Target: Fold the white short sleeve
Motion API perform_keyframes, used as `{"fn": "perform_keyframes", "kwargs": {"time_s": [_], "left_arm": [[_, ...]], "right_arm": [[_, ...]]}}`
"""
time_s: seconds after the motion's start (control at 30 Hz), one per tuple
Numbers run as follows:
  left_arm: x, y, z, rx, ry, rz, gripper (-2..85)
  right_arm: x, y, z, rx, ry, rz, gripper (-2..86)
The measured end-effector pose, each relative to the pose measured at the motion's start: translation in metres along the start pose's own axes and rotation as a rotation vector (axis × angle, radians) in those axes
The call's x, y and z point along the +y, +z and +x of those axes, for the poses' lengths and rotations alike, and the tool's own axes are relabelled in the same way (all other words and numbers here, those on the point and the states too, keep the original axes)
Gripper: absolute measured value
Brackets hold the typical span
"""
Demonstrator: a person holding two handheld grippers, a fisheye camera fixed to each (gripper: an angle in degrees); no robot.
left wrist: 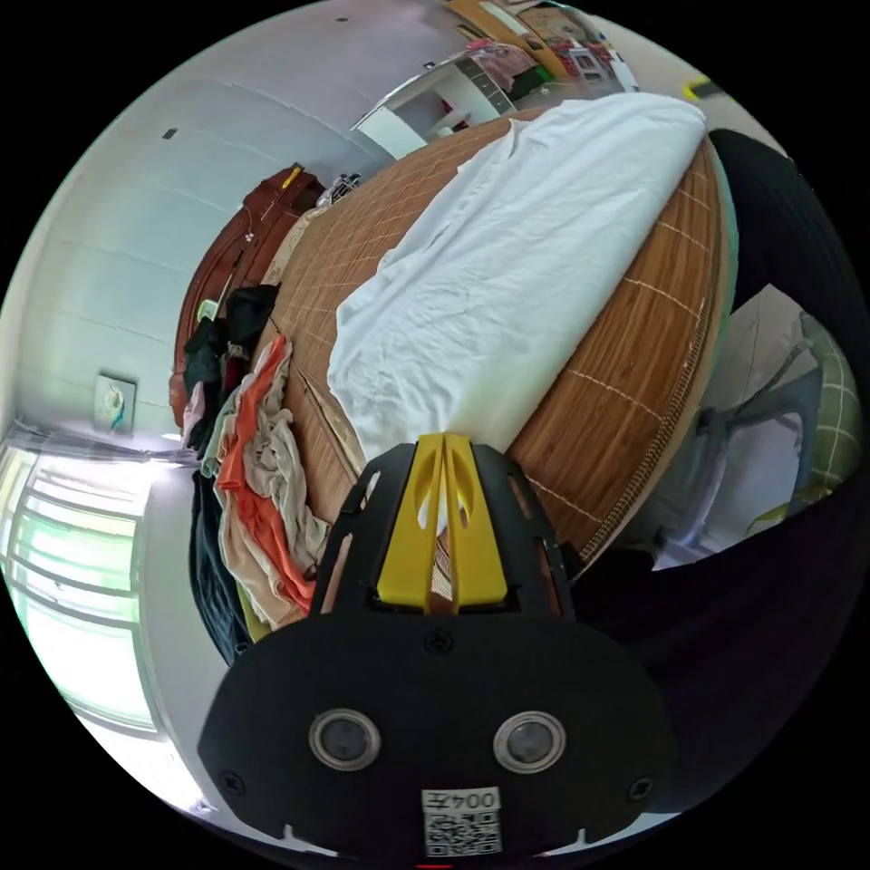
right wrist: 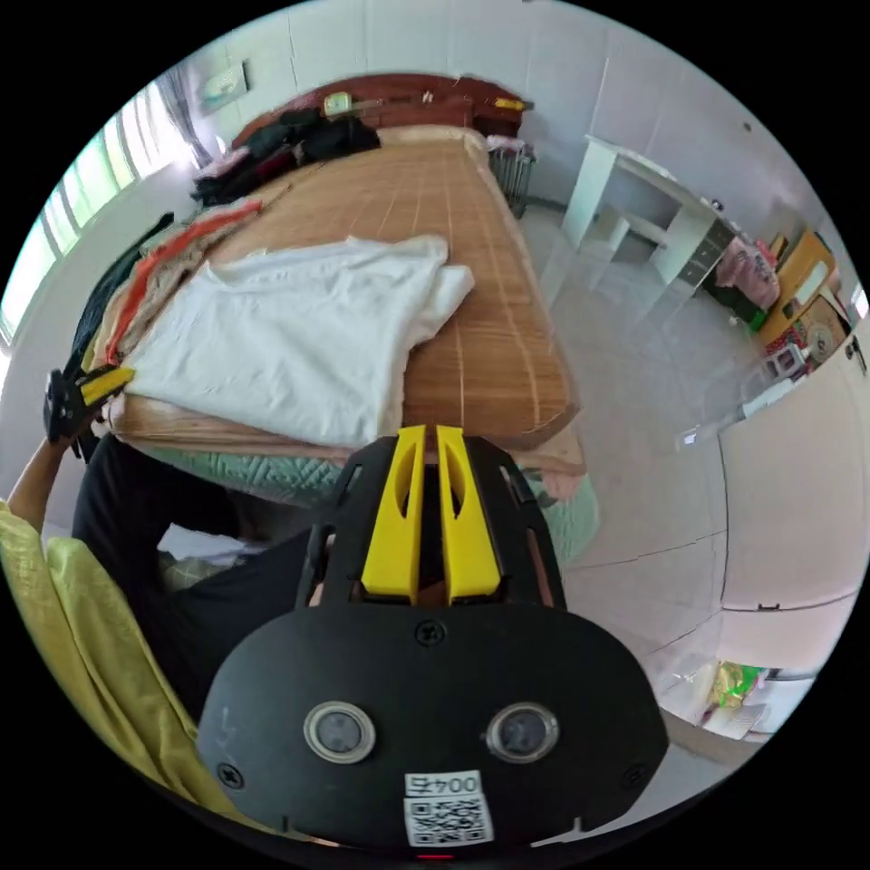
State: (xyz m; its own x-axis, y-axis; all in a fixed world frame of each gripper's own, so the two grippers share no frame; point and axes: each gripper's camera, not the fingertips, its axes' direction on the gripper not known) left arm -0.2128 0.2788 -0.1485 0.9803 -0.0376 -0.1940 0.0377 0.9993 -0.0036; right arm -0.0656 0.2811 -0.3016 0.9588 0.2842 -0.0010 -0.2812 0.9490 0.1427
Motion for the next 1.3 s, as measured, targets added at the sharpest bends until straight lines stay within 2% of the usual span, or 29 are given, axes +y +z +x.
{"fn": "perform_keyframes", "kwargs": {"time_s": [0.17,0.4,0.73,0.87,0.93,1.1,1.23,1.3], "left_arm": [[0.001,0.005,0.012,-0.002,-0.083,0.013,0.8],[0.001,0.012,0.024,-0.005,-0.153,0.025,0.6],[-0.01,0.031,0.035,0.023,-0.191,0.018,0.6],[-0.022,0.031,0.027,0.033,-0.195,0.001,0.7],[-0.033,0.03,0.011,-0.016,-0.209,0.051,0.7],[-0.071,0.076,-0.025,-0.107,-0.163,0.034,0.8],[-0.118,0.139,-0.024,-0.168,-0.029,0.011,0.7],[-0.136,0.166,-0.014,-0.233,0.061,-0.036,0.7]], "right_arm": [[-0.076,-0.008,-0.054,-0.094,-0.214,0.152,6.3],[-0.211,0.086,-0.147,-0.19,-0.485,-0.023,7.8],[-0.375,0.215,-0.213,-0.277,-0.642,-0.198,7.9],[-0.418,0.243,-0.243,-0.461,-0.614,-0.22,7.1],[-0.432,0.251,-0.26,-0.528,-0.61,-0.229,7.6],[-0.479,0.284,-0.321,-0.668,-0.592,-0.326,10.6],[-0.497,0.318,-0.368,-0.605,-0.613,-0.462,9.7],[-0.496,0.328,-0.396,-0.573,-0.697,-0.517,3.4]]}}
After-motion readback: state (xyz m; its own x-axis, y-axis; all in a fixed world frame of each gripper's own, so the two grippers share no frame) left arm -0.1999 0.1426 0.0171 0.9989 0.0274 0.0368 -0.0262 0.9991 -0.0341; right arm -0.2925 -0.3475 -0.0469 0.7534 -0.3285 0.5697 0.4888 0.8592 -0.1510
